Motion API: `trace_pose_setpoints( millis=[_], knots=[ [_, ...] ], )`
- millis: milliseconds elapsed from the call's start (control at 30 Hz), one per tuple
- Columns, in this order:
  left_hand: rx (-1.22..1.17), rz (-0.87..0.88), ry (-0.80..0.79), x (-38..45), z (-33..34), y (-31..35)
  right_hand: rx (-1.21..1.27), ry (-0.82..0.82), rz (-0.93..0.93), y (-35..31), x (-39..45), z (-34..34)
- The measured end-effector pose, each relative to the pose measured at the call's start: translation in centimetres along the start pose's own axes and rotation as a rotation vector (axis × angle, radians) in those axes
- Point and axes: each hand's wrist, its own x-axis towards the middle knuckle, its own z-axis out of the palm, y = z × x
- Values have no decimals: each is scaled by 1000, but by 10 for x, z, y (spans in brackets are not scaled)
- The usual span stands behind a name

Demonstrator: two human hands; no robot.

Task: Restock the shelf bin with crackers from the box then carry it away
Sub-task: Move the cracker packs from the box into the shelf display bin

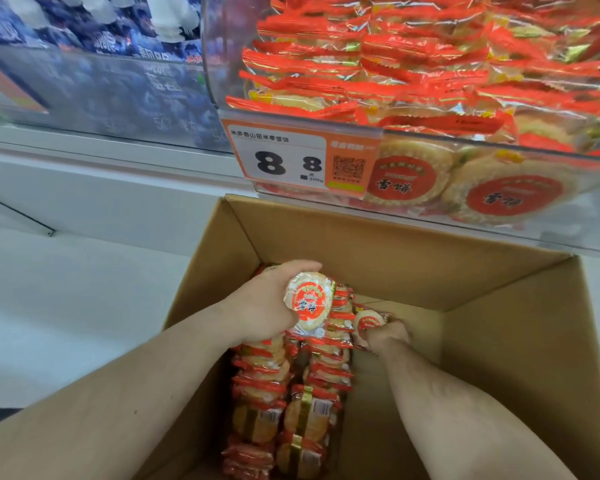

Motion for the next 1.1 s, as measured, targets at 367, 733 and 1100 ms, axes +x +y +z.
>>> trace_pose_setpoints(
  millis=[367, 733, 1100],
  knots=[
    [-112, 139, 21, -25, 2, 30, -112, -330, -311, 12, -92, -144],
    [-195, 343, 32, -74, -7, 72, 77, -628, -647, -12, -256, -268],
    [-315, 538, -164, -105, -3, 104, 424, -384, -849, -22, -295, -255]
  ],
)
